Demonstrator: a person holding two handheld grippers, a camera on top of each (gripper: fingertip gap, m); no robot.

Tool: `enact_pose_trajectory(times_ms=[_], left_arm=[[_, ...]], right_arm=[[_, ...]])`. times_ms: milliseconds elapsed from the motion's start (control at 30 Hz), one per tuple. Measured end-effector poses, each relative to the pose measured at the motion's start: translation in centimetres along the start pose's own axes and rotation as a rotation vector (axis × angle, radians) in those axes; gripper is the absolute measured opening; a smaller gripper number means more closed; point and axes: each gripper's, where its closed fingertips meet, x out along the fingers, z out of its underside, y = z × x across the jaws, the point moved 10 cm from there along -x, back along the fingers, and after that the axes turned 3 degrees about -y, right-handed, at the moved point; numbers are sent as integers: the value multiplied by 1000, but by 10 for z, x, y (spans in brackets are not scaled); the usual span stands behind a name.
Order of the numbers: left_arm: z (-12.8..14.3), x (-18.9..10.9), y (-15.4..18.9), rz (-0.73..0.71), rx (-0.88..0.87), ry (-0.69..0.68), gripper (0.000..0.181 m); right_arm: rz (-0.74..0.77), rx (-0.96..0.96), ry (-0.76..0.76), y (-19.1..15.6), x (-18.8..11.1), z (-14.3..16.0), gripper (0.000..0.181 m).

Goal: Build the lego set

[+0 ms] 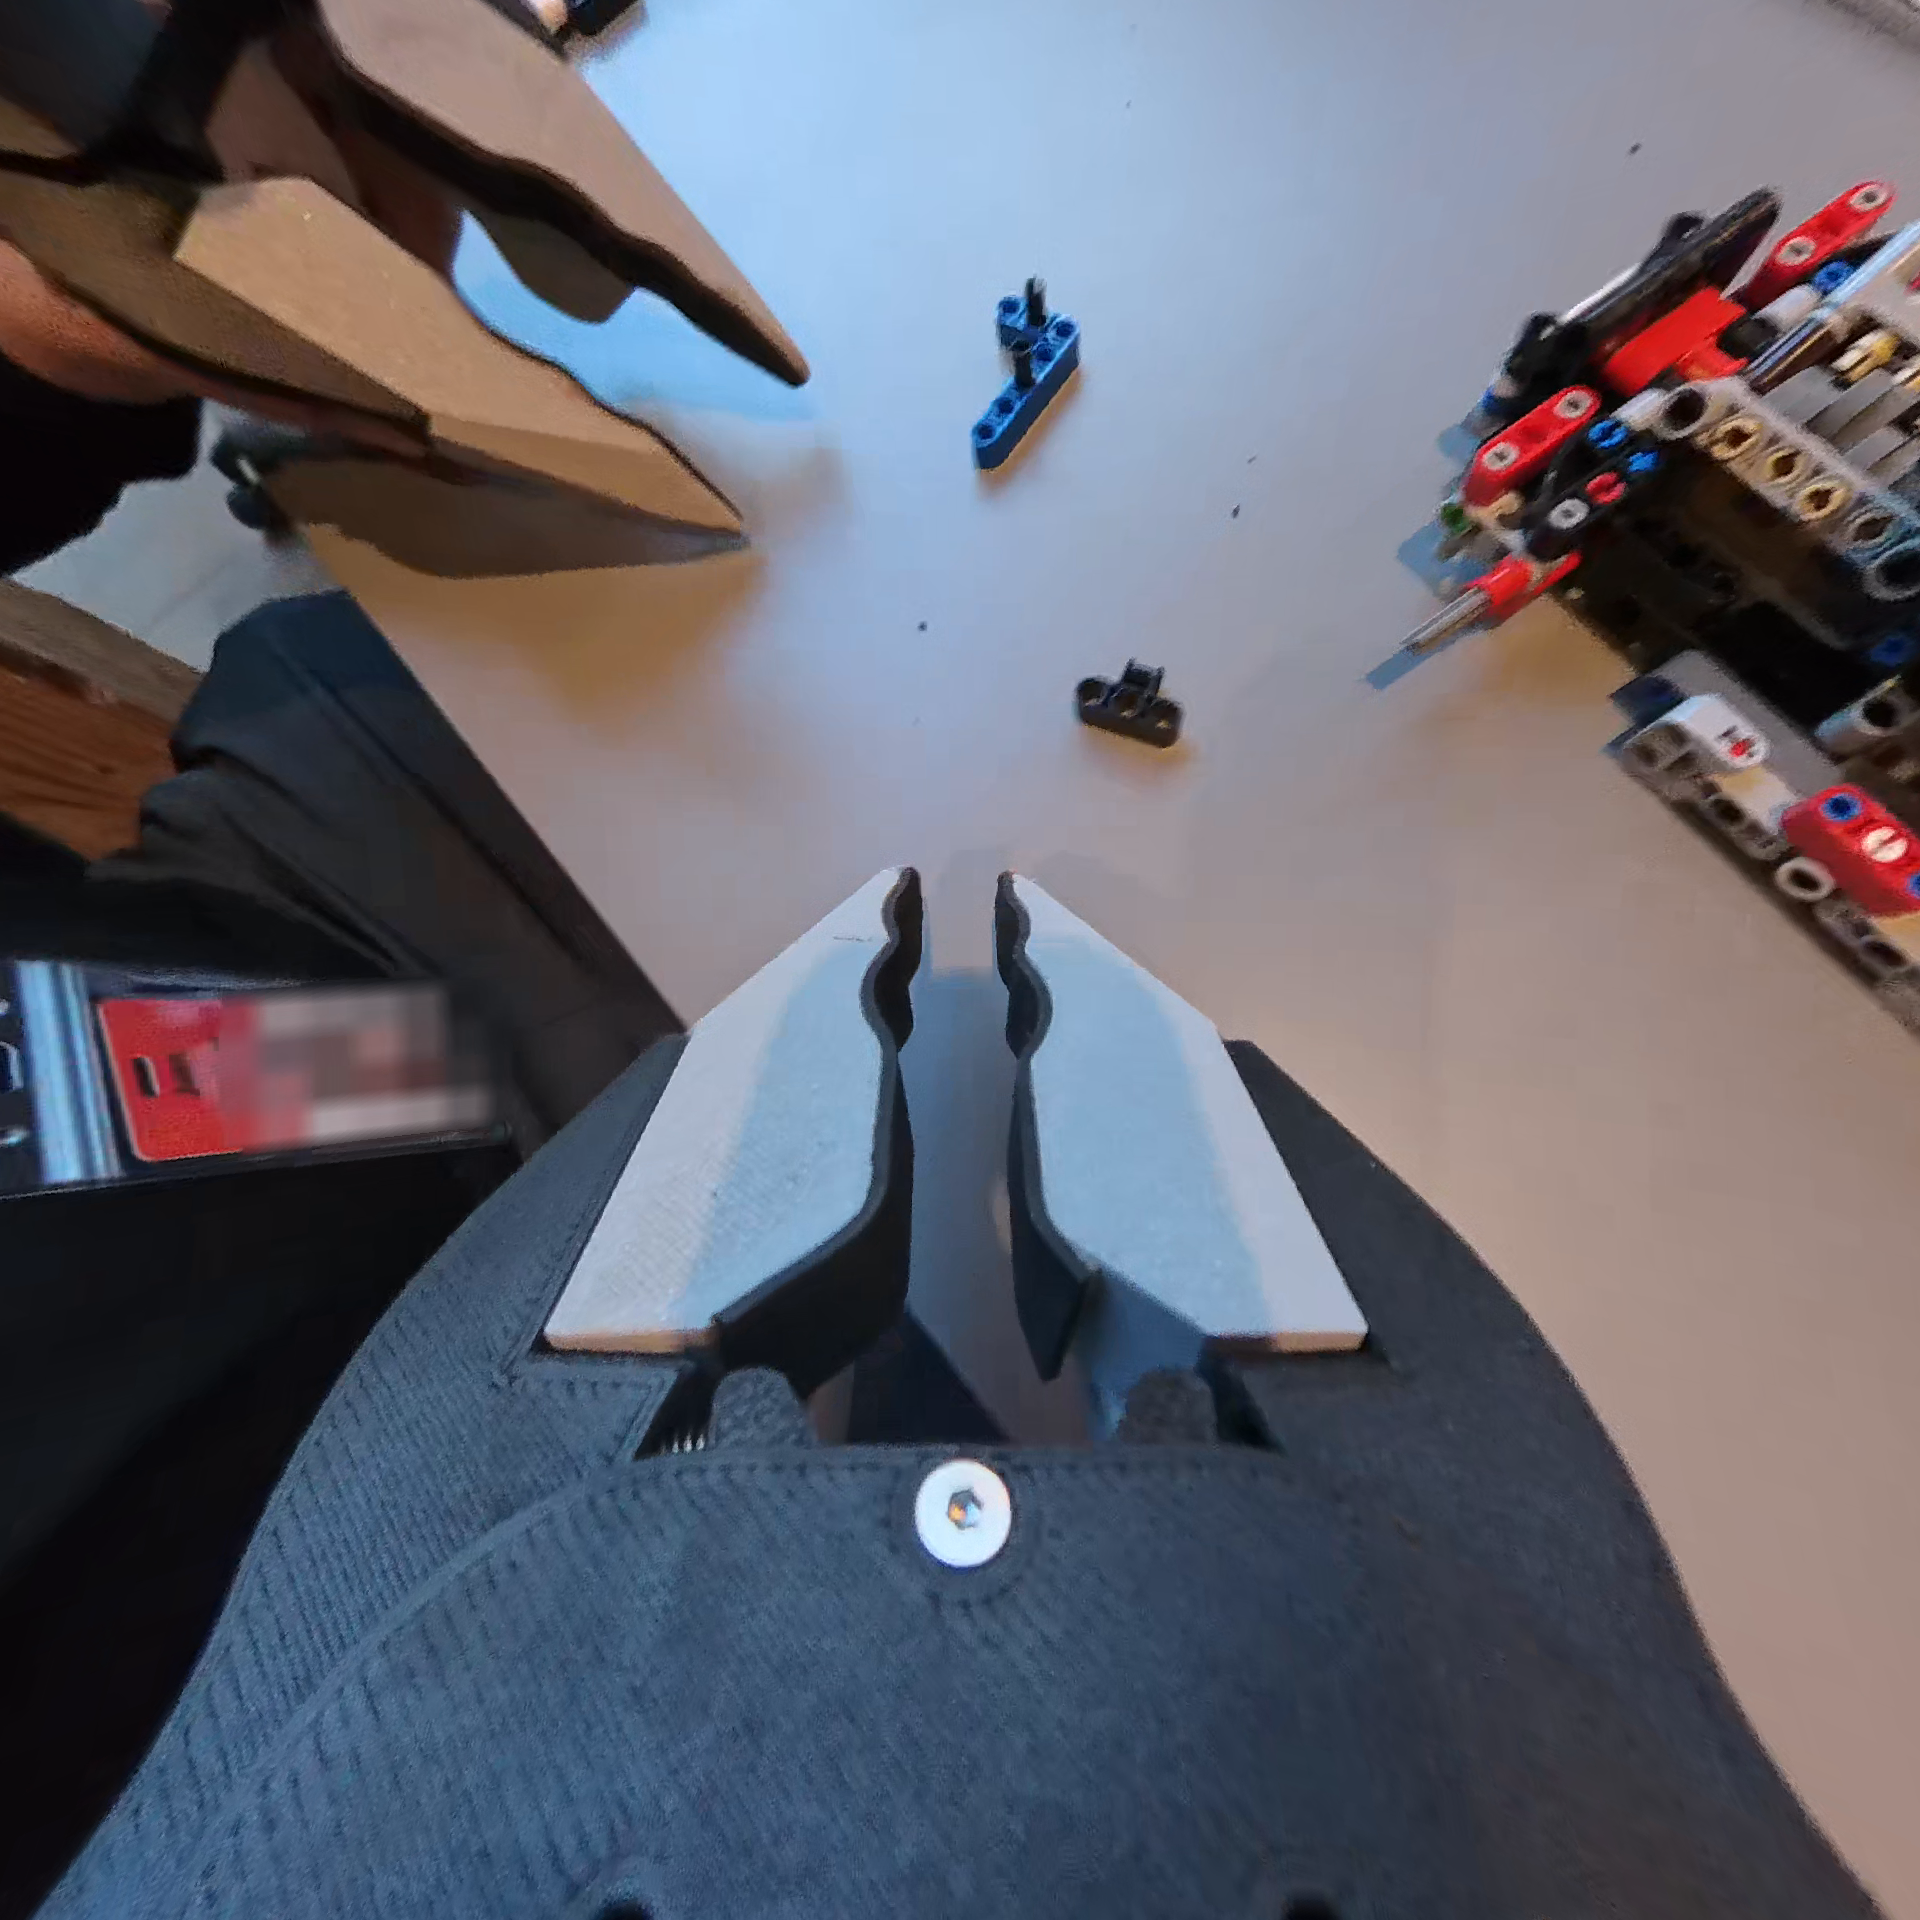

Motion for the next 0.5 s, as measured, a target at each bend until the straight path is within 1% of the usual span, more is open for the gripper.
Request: enact_pose_trajectory(times_ms=[100,200,333,433,500], left_arm=[[9,-9,1,-32,-15,-4,32],[21,-22,1,-61,-25,0,32],[32,-34,-4,-54,-75,12,32],[34,-38,-6,-24,-98,35,33],[34,-35,-6,-3,-91,14,33]], right_arm=[[11,-50,6,-21,-8,10,5],[53,-98,-11,-32,-13,19,4],[76,-100,-22,-21,-12,22,7],[53,-100,-12,-4,-8,14,7],[25,-119,-2,5,-4,5,8]])
